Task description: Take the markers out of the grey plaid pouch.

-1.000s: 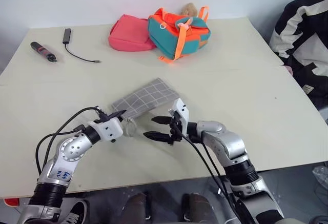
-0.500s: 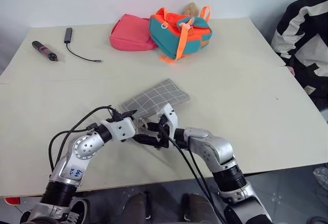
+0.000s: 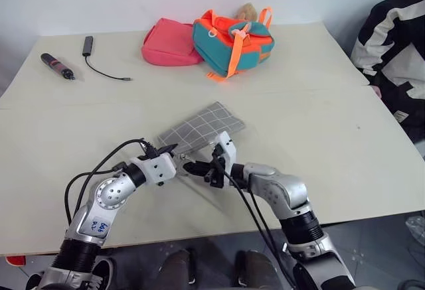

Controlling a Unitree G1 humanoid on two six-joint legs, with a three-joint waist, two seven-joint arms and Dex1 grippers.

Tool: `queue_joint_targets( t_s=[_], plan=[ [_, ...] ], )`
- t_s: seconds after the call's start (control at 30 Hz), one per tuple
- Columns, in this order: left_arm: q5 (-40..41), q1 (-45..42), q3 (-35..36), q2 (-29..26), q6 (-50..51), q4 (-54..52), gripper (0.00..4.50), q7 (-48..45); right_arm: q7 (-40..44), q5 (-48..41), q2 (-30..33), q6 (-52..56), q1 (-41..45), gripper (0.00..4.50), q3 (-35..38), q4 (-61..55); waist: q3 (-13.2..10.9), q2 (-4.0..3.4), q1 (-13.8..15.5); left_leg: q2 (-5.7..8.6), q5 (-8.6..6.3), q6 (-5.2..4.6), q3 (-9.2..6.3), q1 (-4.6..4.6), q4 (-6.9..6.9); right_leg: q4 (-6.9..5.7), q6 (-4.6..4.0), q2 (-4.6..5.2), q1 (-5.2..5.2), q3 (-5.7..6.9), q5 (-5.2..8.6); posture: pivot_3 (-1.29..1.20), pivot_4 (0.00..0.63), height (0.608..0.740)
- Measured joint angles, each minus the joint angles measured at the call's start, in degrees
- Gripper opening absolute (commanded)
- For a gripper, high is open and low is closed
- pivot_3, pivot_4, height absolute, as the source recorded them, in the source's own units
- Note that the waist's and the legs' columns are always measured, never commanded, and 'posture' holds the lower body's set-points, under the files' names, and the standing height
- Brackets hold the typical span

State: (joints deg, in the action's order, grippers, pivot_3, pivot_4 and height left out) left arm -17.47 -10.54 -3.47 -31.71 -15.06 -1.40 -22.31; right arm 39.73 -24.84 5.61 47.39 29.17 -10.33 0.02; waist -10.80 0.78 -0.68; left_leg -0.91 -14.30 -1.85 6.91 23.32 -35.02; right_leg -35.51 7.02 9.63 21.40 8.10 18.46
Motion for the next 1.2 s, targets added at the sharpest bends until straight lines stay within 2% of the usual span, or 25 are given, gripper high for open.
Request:
queue_joint_targets(
  t_s=[0.4, 0.67, 0.83, 1.0, 1.1, 1.2],
  plan=[
    [2.0, 0.7, 0.6, -1.6, -0.7, 0.2, 0.00, -1.3, 2.7, 0.8, 9.9, -4.5, 5.7, 0.06, 5.2, 6.5, 0.0, 0.01, -0.3, -0.06, 0.00, 0.00, 0.14, 0.00, 0.00, 0.00, 0.00, -0.04, 0.04, -0.08, 0.00, 0.00, 0.150, 0.740],
    [6.5, 2.1, 2.0, -2.9, -2.7, 1.7, 0.00, -2.6, 5.3, 5.2, 19.6, -14.6, 10.5, 0.06, 8.1, 21.1, 0.0, 0.02, -0.8, -0.05, 0.16, -0.19, 0.18, 0.00, -0.02, -0.01, 0.00, -0.05, 0.01, -0.06, 0.00, 0.00, 0.150, 0.740],
    [8.3, 2.3, 2.9, -3.6, -4.4, 3.3, 0.00, -3.6, 7.0, 7.2, 22.4, -18.7, 11.2, 0.06, 8.5, 26.6, 0.0, 0.02, -1.0, -0.08, 0.25, -0.06, 0.23, -0.01, -0.02, -0.01, 0.00, -0.06, 0.01, -0.08, 0.00, 0.00, 0.150, 0.740],
    [11.8, 3.1, 3.4, -3.6, -4.3, 3.7, 0.00, -5.1, 8.6, 8.1, 22.5, -20.7, 11.2, 0.06, 8.3, 27.1, 0.0, 0.02, -1.0, -0.12, 0.24, -0.06, 0.24, -0.01, -0.02, -0.01, 0.00, -0.04, 0.00, -0.10, 0.00, 0.00, 0.150, 0.740],
    [14.8, 3.6, 3.4, -3.2, -2.3, 3.5, 0.00, -6.7, 9.2, 7.3, 22.4, -19.5, 11.2, 0.68, 8.7, 26.5, 0.0, 0.02, -0.9, -0.12, 0.24, -0.05, 0.23, -0.01, -0.03, -0.01, 0.01, -0.03, 0.00, -0.11, 0.00, 0.00, 0.150, 0.740],
    [18.5, 4.0, 4.3, -2.6, 1.2, 1.9, 0.00, -8.2, 11.2, 6.2, 22.8, -18.7, 11.1, 1.74, 9.0, 22.9, 0.0, 0.02, -0.9, -0.13, 0.23, -0.06, 0.23, 0.00, -0.04, 0.00, 0.01, 0.01, 0.00, -0.12, 0.00, 0.00, 0.150, 0.740]
  ],
)
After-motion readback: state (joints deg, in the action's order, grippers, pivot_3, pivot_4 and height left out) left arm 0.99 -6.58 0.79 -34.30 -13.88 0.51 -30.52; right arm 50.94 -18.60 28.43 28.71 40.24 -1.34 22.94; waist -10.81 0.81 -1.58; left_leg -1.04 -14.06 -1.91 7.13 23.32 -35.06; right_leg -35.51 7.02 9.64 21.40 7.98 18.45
